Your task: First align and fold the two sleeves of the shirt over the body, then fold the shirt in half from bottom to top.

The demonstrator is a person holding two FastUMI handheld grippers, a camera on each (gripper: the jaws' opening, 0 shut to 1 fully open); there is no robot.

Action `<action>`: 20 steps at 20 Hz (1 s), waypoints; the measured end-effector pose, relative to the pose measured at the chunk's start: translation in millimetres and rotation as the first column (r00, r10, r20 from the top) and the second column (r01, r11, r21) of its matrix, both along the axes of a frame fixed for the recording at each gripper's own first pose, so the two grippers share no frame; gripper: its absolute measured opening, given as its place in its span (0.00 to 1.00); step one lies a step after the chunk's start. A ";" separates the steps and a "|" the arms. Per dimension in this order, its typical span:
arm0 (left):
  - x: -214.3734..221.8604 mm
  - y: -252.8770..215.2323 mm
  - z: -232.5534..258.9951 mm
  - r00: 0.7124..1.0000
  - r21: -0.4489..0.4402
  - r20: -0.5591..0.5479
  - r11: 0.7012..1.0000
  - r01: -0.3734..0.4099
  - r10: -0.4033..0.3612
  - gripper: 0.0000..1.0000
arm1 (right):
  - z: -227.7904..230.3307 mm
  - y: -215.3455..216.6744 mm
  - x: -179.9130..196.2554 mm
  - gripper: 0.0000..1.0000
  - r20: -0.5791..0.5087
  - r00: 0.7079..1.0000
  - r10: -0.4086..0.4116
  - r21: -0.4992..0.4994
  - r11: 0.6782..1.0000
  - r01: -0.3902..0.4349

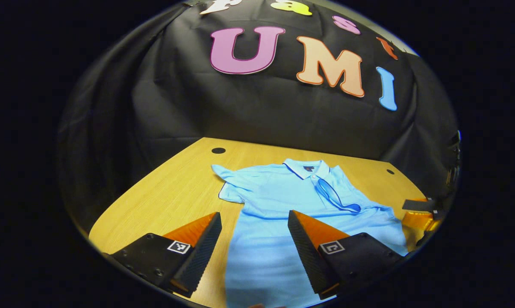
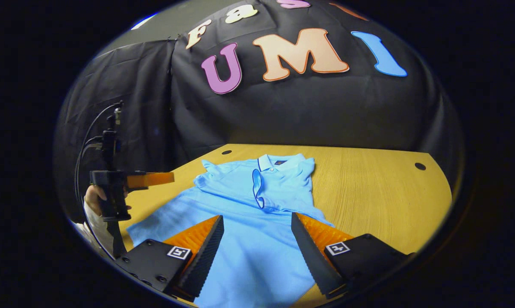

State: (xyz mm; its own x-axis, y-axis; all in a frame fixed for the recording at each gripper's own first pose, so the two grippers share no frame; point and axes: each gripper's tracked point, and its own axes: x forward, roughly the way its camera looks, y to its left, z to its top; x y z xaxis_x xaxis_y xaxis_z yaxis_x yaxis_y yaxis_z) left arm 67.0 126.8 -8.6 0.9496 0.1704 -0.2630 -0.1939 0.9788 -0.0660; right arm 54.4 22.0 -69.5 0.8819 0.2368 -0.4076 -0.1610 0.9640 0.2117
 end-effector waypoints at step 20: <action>117.9 79.4 -59.9 0.970 -0.007 -0.234 0.997 -0.074 0.070 0.84 | -3.9 -29.1 -22.5 0.98 0.047 0.998 -0.050 0.006 0.999 0.049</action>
